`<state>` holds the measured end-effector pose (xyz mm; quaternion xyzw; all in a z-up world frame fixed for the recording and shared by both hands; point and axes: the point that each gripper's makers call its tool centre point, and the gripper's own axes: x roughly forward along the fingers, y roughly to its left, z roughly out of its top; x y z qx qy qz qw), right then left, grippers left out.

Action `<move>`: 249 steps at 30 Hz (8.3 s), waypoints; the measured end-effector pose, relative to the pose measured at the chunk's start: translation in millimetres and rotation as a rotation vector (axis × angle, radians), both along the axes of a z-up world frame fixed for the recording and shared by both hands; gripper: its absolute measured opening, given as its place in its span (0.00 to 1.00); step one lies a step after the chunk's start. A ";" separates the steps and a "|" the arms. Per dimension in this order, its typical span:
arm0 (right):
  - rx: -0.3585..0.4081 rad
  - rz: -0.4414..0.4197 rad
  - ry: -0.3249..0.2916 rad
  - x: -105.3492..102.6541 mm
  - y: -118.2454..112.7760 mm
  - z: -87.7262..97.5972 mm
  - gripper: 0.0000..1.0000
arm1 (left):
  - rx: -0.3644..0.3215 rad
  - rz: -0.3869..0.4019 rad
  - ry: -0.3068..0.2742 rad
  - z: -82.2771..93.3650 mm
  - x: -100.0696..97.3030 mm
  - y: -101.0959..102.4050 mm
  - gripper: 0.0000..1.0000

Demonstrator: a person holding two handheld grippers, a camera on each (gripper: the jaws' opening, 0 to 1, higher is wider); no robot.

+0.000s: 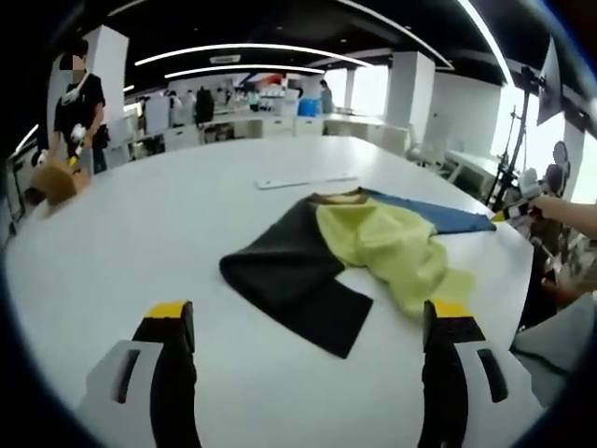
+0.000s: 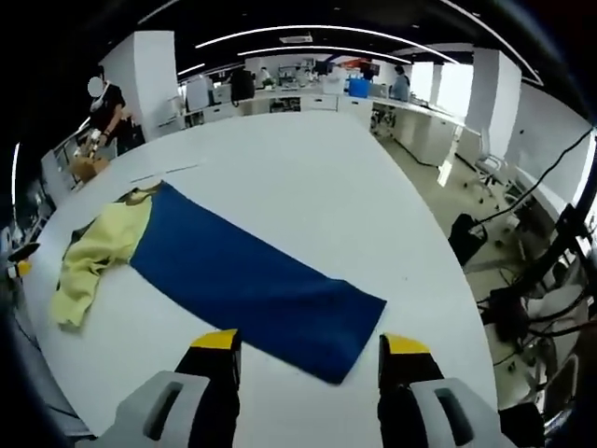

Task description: Fold the garment on the visible template until the final outline fits inside the template.

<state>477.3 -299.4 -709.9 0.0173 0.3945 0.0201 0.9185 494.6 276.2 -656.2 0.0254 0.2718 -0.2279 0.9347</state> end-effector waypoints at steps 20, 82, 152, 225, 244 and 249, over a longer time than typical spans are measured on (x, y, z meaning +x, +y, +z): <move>0.155 0.376 -0.051 -9.8 142.0 29.4 0.84 | -0.042 -0.097 0.018 -1.5 -29.1 -35.3 0.99; -0.113 1.160 -0.117 -47.7 435.4 -42.7 0.17 | -0.014 -0.188 0.034 -11.7 -82.5 -49.8 0.94; 0.028 0.656 -0.101 117.5 337.1 -9.1 0.00 | -0.087 -0.188 0.070 -21.8 -73.0 -71.5 0.82; 0.231 0.564 -0.005 -25.0 343.4 -4.0 0.26 | -0.256 -0.125 0.122 -14.2 -26.6 -161.7 0.41; 0.194 0.570 -0.038 -16.5 365.2 -18.6 0.10 | -0.301 -0.102 0.191 -23.5 -18.1 -197.9 0.29; 0.207 0.551 -0.043 -14.9 366.2 -19.7 0.10 | -0.307 -0.081 0.207 -26.3 -12.0 -203.2 0.27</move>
